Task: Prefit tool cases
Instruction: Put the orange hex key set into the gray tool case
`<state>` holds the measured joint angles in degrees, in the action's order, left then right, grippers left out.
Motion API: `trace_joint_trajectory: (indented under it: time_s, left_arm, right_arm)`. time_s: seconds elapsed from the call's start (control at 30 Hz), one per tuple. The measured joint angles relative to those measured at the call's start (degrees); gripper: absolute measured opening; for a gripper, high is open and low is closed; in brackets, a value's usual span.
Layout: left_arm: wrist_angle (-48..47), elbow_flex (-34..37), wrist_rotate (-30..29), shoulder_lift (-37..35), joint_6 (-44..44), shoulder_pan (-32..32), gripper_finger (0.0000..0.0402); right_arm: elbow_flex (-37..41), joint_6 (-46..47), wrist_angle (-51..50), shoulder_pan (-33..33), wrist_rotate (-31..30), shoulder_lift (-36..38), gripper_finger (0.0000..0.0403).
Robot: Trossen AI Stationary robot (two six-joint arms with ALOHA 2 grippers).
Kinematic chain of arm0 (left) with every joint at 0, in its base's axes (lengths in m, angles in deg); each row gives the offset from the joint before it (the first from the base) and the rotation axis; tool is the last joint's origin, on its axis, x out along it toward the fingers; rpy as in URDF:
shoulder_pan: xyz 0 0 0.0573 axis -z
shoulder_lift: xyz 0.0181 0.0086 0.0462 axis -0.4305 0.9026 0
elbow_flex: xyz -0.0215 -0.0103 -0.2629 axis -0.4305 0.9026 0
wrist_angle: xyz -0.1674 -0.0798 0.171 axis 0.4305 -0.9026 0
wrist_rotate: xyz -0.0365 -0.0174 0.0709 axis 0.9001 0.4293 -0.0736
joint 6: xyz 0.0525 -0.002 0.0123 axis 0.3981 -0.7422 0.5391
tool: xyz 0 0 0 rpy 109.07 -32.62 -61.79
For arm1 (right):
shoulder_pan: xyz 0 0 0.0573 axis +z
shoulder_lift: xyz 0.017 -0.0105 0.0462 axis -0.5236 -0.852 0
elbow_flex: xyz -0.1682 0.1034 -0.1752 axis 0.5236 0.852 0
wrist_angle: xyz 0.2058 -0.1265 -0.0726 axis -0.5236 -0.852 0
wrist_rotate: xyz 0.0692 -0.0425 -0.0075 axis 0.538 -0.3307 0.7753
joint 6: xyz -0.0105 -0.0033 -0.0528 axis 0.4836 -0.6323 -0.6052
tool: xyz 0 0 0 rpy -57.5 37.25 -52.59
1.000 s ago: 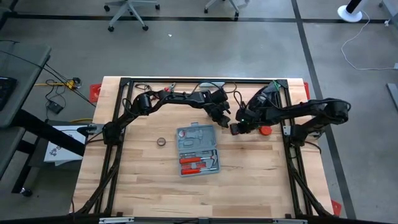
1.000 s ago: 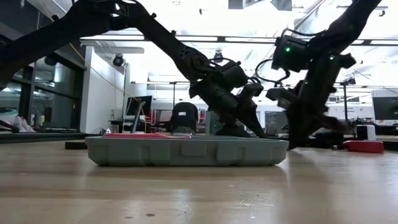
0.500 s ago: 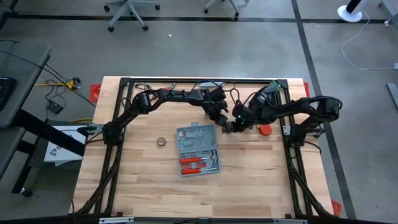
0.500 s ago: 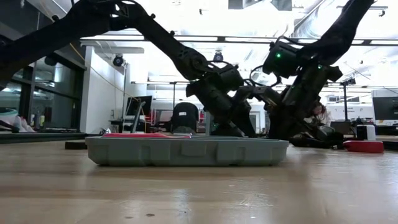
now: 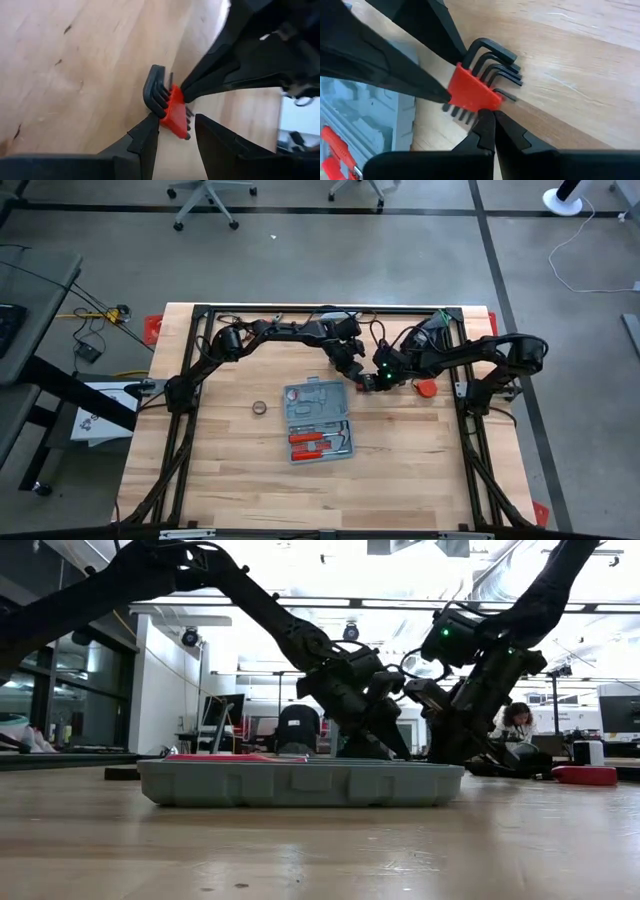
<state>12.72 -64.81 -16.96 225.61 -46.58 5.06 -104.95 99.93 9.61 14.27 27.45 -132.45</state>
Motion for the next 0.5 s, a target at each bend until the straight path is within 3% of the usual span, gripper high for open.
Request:
trace_joint_trajectory:
  time_s: [0.5]
  left_arm:
    - [1.4, 0.0, -1.6, 0.0, 0.7, 0.3, 0.0122]
  right_arm:
    - [0.0, -3.0, -2.3, -3.4, 4.9, 0.4, 0.0000]
